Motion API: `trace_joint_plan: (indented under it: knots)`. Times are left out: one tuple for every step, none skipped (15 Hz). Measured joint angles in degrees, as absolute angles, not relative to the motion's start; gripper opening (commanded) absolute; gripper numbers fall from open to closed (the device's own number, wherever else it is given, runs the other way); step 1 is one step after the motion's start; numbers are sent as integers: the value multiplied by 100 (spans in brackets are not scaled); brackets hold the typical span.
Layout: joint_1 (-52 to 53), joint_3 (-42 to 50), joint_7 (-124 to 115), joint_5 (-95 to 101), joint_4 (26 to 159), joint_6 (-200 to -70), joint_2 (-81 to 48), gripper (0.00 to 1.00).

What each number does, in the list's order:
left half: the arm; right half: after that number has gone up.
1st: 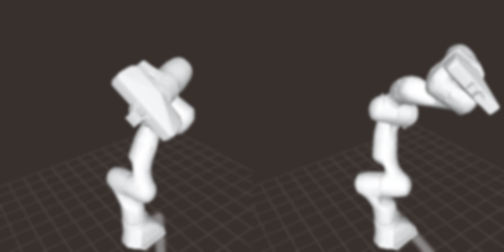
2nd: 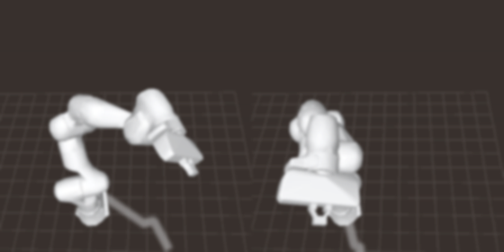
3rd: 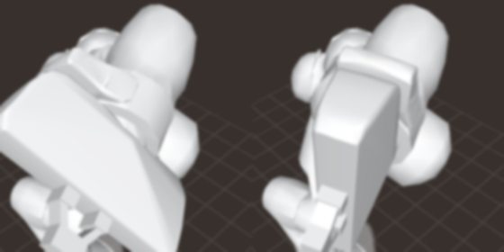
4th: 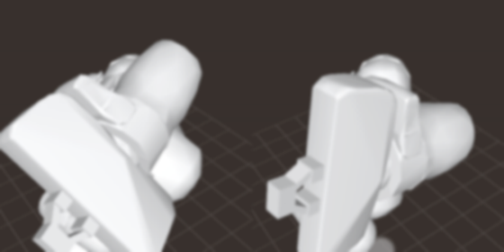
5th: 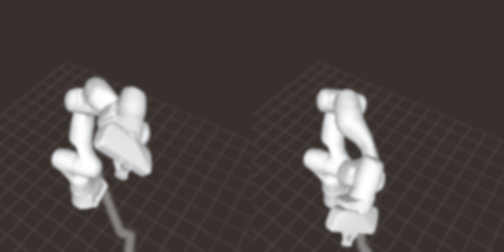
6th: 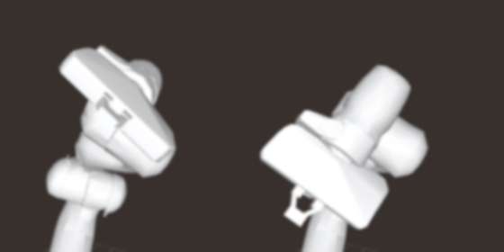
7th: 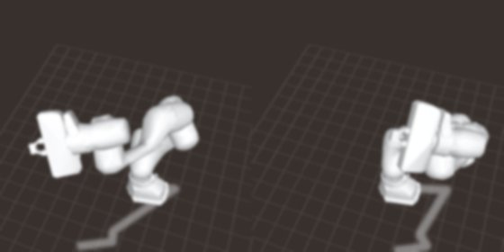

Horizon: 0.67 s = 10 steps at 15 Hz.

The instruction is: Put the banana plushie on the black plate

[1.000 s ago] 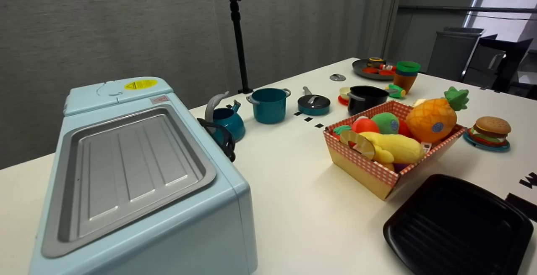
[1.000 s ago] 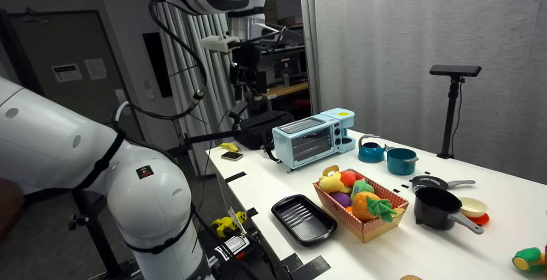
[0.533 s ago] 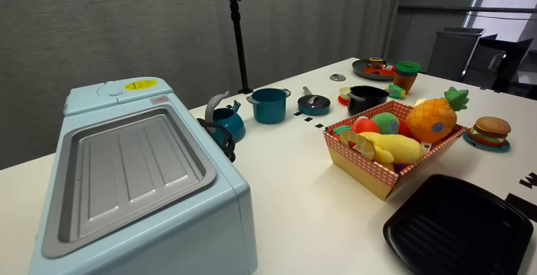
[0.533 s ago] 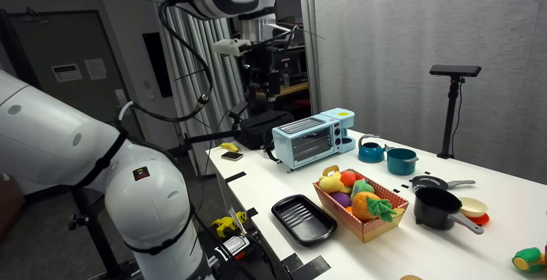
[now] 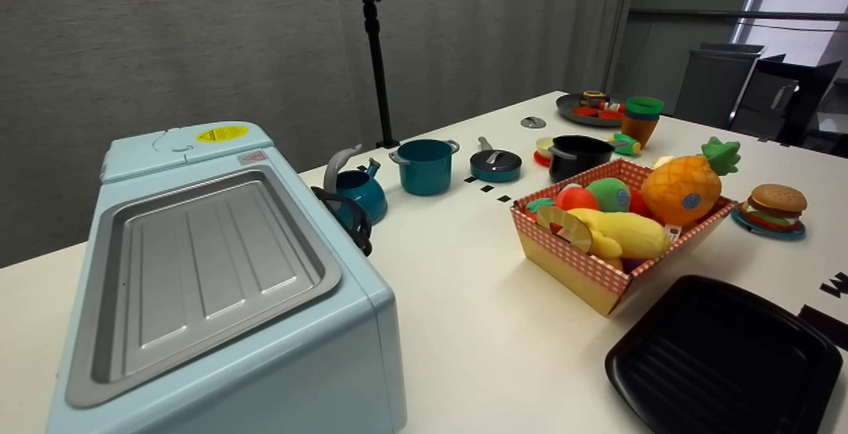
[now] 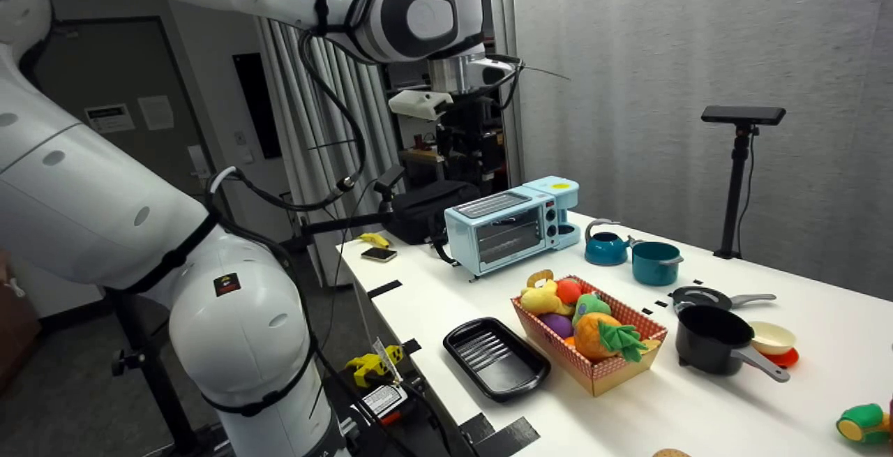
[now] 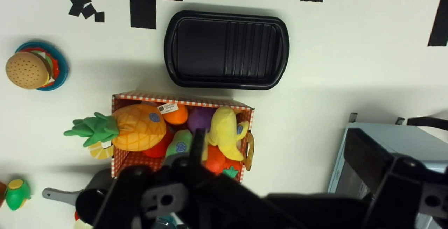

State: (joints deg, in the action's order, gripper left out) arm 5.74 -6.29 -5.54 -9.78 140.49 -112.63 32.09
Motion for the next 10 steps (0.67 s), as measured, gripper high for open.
trace_joint_plan:
  knots:
    - [570, -628, -554, -967, 14056, -11321, 3141, 100]
    - [570, -628, -554, -962, 14057, -11348, 3108, 100]
    - [570, -628, -554, -960, 14057, -11352, 3100, 100]
    - [570, -628, -554, -959, 14056, -11352, 3101, 100]
    - [570, -628, -554, -958, 14056, -11352, 3101, 100]
    - [570, -628, -554, -958, 14056, -11352, 3101, 100]
    - [570, -628, -554, -958, 14056, -11352, 3101, 100]
    - [570, -633, -557, -958, 14056, -11352, 3100, 100]
    - [571, -637, -557, -958, 14055, -11352, 3091, 100]
    - [571, -637, -557, -958, 14053, -11352, 3071, 100]
